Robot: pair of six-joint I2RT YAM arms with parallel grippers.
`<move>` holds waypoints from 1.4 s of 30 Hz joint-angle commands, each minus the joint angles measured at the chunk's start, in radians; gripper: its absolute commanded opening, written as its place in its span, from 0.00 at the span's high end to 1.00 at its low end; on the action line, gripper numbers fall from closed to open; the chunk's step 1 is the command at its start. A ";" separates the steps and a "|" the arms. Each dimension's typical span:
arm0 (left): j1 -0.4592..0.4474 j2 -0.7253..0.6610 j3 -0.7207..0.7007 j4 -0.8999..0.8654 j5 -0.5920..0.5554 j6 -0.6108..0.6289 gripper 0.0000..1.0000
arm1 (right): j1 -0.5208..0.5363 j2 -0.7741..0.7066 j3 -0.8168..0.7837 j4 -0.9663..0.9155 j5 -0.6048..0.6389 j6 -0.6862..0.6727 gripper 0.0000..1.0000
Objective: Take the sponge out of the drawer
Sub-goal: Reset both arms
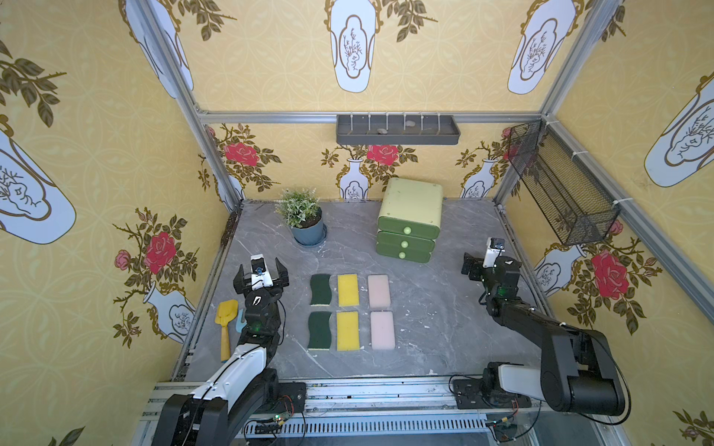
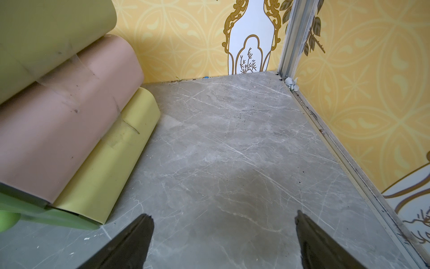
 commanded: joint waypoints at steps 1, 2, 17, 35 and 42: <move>0.015 0.004 0.001 -0.052 0.014 -0.033 0.00 | 0.000 0.016 0.011 -0.022 0.018 -0.001 0.02; 0.020 0.010 0.001 -0.056 0.020 -0.040 0.00 | 0.000 0.030 0.013 -0.032 0.022 0.004 0.02; 0.116 0.169 -0.011 0.033 0.168 -0.095 0.00 | -0.004 0.126 -0.095 0.196 0.032 0.005 0.03; 0.137 0.345 0.006 0.145 0.271 -0.072 0.00 | -0.089 0.134 -0.230 0.421 -0.121 0.029 0.02; 0.138 0.345 0.007 0.144 0.267 -0.072 0.00 | -0.089 0.148 -0.228 0.446 -0.114 0.039 0.03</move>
